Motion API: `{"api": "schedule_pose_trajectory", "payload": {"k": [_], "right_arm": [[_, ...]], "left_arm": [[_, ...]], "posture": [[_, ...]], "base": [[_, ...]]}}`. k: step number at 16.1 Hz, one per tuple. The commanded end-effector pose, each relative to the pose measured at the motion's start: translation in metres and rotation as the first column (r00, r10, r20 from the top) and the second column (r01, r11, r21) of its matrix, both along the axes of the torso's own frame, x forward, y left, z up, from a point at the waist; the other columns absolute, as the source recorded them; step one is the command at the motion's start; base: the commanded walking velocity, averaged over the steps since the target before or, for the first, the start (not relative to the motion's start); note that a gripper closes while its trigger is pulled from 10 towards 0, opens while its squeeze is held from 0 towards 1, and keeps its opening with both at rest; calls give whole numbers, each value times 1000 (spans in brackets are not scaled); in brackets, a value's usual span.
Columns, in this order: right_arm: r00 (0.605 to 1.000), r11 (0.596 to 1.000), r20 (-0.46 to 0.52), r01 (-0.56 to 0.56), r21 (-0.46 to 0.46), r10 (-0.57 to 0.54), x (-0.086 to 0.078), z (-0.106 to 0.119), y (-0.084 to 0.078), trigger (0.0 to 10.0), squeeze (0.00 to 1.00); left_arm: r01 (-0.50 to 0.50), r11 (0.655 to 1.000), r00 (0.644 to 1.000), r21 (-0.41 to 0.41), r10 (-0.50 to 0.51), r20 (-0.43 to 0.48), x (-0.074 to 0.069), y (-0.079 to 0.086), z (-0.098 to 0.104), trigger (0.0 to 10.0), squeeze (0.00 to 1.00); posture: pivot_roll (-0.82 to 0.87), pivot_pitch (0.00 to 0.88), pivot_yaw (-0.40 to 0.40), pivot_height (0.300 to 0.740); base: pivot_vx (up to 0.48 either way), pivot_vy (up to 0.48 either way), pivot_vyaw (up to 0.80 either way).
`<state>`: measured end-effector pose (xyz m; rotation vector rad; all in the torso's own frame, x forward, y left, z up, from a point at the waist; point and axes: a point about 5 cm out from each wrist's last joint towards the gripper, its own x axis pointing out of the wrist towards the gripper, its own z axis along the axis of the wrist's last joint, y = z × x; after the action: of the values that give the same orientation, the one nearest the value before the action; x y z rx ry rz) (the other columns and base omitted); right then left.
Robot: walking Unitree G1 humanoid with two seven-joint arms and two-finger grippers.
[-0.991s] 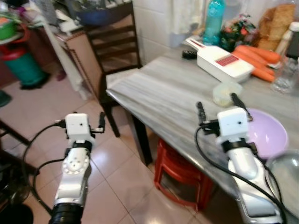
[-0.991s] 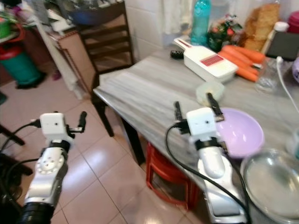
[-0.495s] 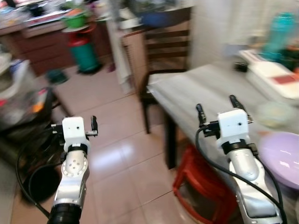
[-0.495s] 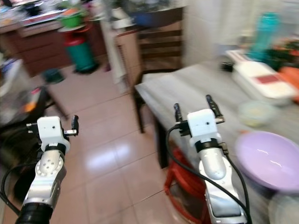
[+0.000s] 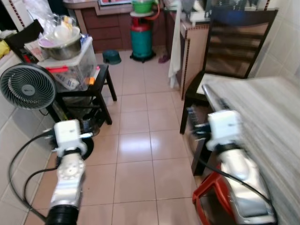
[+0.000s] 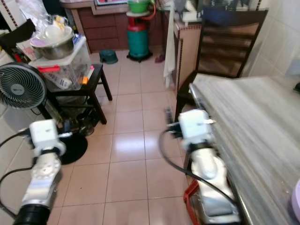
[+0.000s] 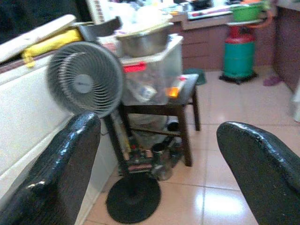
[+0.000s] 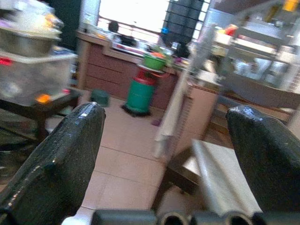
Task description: Setting the table
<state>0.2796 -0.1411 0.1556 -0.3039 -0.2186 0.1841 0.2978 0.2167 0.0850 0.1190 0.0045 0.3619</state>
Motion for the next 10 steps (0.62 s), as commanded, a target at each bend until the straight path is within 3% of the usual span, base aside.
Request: {"api": "schedule_pose_trajectory", "payload": {"k": [1, 5, 10], "right_arm": [[1000, 1000, -3, 2, -6, -2, 4, 1, -5, 10000, 0], [999, 1000, -24, -26, -8, 26, 14, -1, -6, 10000, 0], [999, 1000, -44, 10, 8, -10, 19, -10, -8, 10000, 0]], "left_arm": [[3, 1000, 1000, -8, -3, 15, 2, -4, 1, 10000, 0], [-15, 999, 1000, -35, 15, 5, -2, -5, -5, 10000, 0], [-9, 999, 996, -41, 5, -89, -9, 0, -26, 10000, 0]], "posture": [[-107, 0, 25, 740], [-74, 0, -34, 740], [-65, 0, -12, 740]], "base": [[0, 0, 0], [0, 0, 0], [0, 0, 0]]}}
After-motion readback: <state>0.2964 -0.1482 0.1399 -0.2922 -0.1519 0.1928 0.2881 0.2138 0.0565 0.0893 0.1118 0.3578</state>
